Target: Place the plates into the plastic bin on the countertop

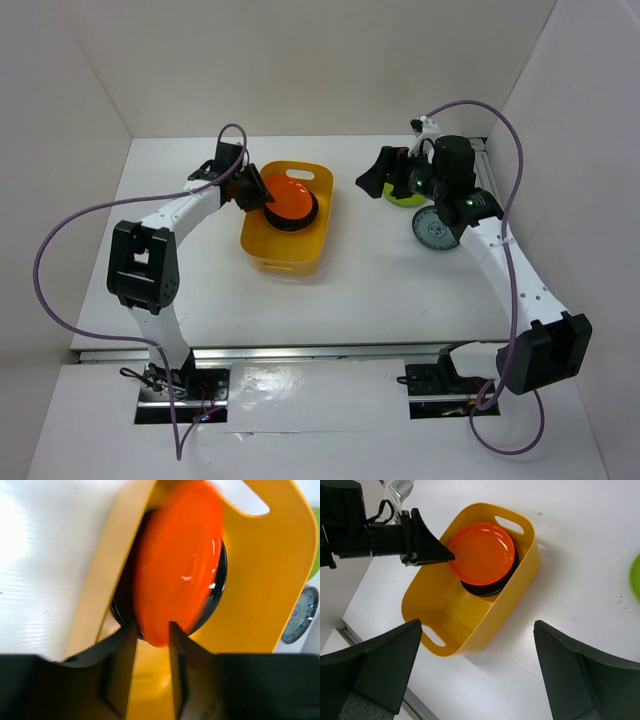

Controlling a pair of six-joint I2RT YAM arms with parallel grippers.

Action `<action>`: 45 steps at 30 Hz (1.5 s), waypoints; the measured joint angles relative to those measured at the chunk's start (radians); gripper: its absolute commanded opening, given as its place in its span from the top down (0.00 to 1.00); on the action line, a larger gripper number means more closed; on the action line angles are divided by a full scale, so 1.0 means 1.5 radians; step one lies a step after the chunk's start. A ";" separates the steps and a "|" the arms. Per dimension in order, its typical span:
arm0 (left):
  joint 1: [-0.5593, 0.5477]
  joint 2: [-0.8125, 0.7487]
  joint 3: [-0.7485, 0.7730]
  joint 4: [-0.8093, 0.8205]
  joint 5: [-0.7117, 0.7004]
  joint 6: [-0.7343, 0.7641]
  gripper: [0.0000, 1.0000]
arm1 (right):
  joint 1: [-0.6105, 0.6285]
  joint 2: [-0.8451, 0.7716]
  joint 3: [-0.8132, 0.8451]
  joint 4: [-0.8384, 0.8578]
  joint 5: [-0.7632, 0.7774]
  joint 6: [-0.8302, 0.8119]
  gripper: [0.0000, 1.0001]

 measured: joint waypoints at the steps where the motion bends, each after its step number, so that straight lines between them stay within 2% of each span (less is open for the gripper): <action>1: -0.001 0.000 0.001 -0.001 -0.001 -0.001 0.50 | 0.000 0.000 0.000 0.000 0.000 0.000 0.00; 2: -0.002 0.000 0.004 -0.003 0.001 -0.002 0.29 | 0.000 0.000 0.000 0.000 0.000 0.000 0.00; 3: -0.004 0.000 0.007 -0.003 0.004 0.004 0.03 | -0.001 0.000 0.000 0.000 0.000 0.000 0.00; 4: -0.005 0.000 0.010 0.000 0.011 0.002 0.00 | -0.002 0.000 0.000 0.000 0.001 0.000 0.00; 10: -0.036 -0.021 0.065 0.019 0.070 -0.003 0.00 | -0.025 0.000 -0.001 0.001 0.014 0.000 0.00; 15: -0.063 -0.076 0.132 0.032 0.125 -0.004 0.00 | -0.093 0.024 -0.010 0.023 0.024 -0.001 0.00; 20: -0.064 -0.174 0.140 0.014 0.141 -0.004 0.00 | -0.173 0.167 0.049 0.031 0.069 -0.047 0.01; 22: -0.058 -0.213 0.137 -0.002 0.141 -0.001 0.00 | -0.202 0.243 0.090 0.038 0.067 -0.064 0.08; 29: 0.026 -0.357 0.058 -0.080 0.139 0.059 0.00 | -0.321 0.449 0.167 0.071 0.022 -0.078 0.09; 33: 0.065 -0.428 -0.017 -0.113 0.122 0.084 0.00 | -0.335 0.548 0.240 0.070 0.023 -0.093 0.10; 39: 0.102 -0.479 -0.123 -0.143 0.143 0.085 0.00 | -0.331 0.617 0.247 0.071 0.019 -0.100 0.15; 45: 0.126 -0.480 -0.172 -0.144 0.157 0.084 0.00 | -0.331 0.641 0.261 0.079 -0.001 -0.098 0.30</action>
